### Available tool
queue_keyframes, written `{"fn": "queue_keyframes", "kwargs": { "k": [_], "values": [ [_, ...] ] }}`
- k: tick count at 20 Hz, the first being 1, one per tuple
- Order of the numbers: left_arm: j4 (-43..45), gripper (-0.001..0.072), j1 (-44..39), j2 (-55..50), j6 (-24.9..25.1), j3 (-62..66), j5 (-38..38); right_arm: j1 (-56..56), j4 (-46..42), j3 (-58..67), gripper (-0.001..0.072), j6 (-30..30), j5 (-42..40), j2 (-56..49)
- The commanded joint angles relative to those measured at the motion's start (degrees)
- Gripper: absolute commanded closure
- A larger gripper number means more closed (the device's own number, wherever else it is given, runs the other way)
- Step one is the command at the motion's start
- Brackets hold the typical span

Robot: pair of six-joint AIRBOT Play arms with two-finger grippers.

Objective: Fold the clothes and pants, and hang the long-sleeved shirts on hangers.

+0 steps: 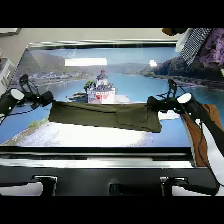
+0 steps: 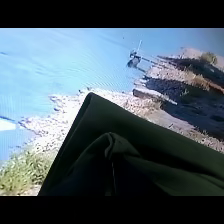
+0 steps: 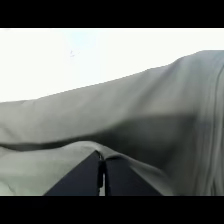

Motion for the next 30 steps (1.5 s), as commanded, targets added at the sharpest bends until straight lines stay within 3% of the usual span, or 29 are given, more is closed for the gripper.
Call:
{"fn": "queue_keyframes", "kwargs": {
  "k": [1, 2, 3, 4, 5, 10, 11, 12, 14, 20, 26, 28, 30],
  "values": [
    [0.0, 0.0615, -1.3, -4.8, 0.1, 2.5, -2.4, 0.4, 0.0, 1.0, 0.0647, 1.1, -0.6, -2.3],
    [0.0, 0.0548, -1.5, -4.7, 0.0, 2.5, -2.4, 0.3, 0.1, 1.3, 0.0505, 1.7, 0.9, -2.1],
    [0.0, 0.0451, -1.4, -4.1, 0.0, 2.5, -2.7, -0.2, -0.1, 2.4, 0.0317, 2.3, 4.0, -1.9],
    [0.1, 0.04, -1.2, -3.1, 0.0, 2.5, -2.8, -1.6, -0.3, 4.5, 0.0127, 2.3, 8.9, -1.6],
    [0.2, 0.0391, -0.8, -1.5, 0.0, 2.5, -2.8, -3.5, -0.8, 6.4, 0.0036, 1.7, 12.6, -0.9],
    [5.0, 0.037, -0.3, 6.3, 0.0, 2.5, -3.9, -16.8, -2.8, 9.6, 0.0016, -3.4, 21.0, -1.5],
    [6.0, 0.0235, -0.3, 7.1, 0.0, 2.5, -4.9, -18.2, -2.2, 9.6, 0.0016, -5.2, 23.3, -3.5],
    [6.5, 0.0173, -0.3, 7.5, 0.0, 2.5, -5.9, -18.7, -1.6, 9.6, 0.0016, -7.1, 25.7, -5.3],
    [6.5, 0.0174, -0.3, 8.4, 0.0, 2.5, -8.4, -18.8, -1.2, 9.6, 0.0016, -10.4, 29.1, -8.2],
    [6.5, 0.0174, -0.5, 10.0, 0.0, 2.5, -11.1, -18.8, 4.9, 9.6, 0.0016, -13.4, 27.4, -13.9],
    [6.4, 0.0174, -0.5, 10.2, 0.0, 2.5, -11.2, -13.7, 7.3, 9.3, 0.0022, -13.8, 26.7, -16.0],
    [6.4, 0.0174, -0.5, 10.2, 0.0, 2.5, -11.2, -10.6, 5.3, 9.2, 0.0082, -12.4, 25.9, -16.0],
    [4.9, 0.0176, -0.5, 10.2, 0.0, 2.5, -11.6, -8.2, 2.7, 9.2, 0.0308, -10.7, 24.8, -15.9]
  ]
}}
